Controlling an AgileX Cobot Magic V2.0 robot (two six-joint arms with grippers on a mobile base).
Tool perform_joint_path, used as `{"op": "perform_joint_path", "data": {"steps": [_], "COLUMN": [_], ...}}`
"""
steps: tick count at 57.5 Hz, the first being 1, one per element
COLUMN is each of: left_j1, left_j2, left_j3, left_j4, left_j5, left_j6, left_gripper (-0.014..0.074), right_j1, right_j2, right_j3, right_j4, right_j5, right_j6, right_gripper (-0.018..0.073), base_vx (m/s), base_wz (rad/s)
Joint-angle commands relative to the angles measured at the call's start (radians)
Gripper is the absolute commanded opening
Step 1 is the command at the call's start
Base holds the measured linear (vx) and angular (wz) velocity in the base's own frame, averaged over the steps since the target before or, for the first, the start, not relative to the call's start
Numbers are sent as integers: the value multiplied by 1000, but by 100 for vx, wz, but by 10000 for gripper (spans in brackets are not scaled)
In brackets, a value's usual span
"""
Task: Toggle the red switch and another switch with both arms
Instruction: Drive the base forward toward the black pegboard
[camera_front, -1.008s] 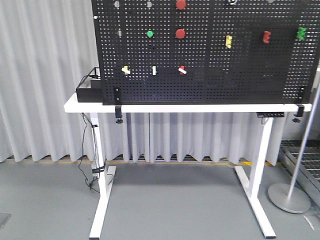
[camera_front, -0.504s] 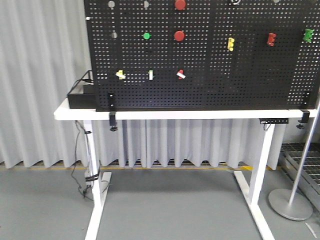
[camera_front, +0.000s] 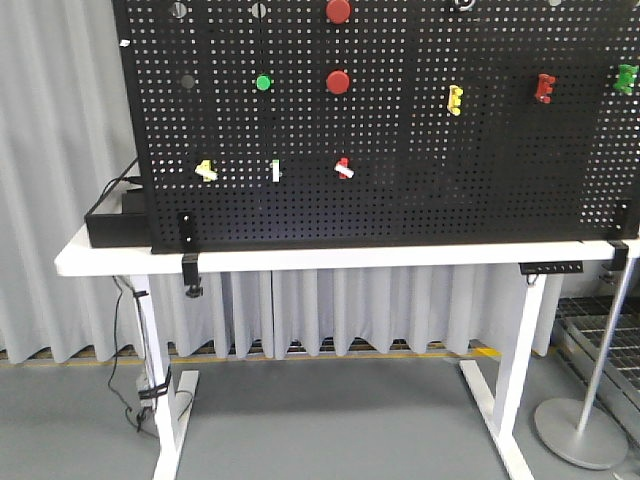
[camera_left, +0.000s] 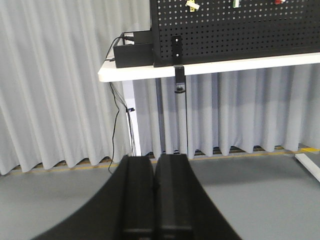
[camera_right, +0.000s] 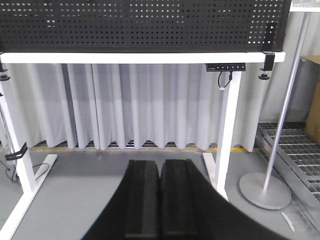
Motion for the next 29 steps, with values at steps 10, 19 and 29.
{"op": "perform_joint_path", "data": {"steps": [10, 19, 29], "left_j1": [2, 2, 2], "left_j2": [-19, -19, -19], "left_j3": [18, 18, 18], "left_j4": [-8, -8, -8], "left_j5": [-76, -76, -76], "left_j6": [-10, -10, -10], "left_gripper": [3, 3, 3], "right_j1": [0, 0, 0], "right_j2": [-10, -10, -10], "right_j3": [5, 5, 5], "right_j4": [-10, -10, -10], "right_j5": [-82, -82, -83], "right_j6": [-7, -7, -7], "right_gripper": [-6, -6, -6], "base_vx": [31, 33, 36], "base_wz": [-1, 0, 2]}}
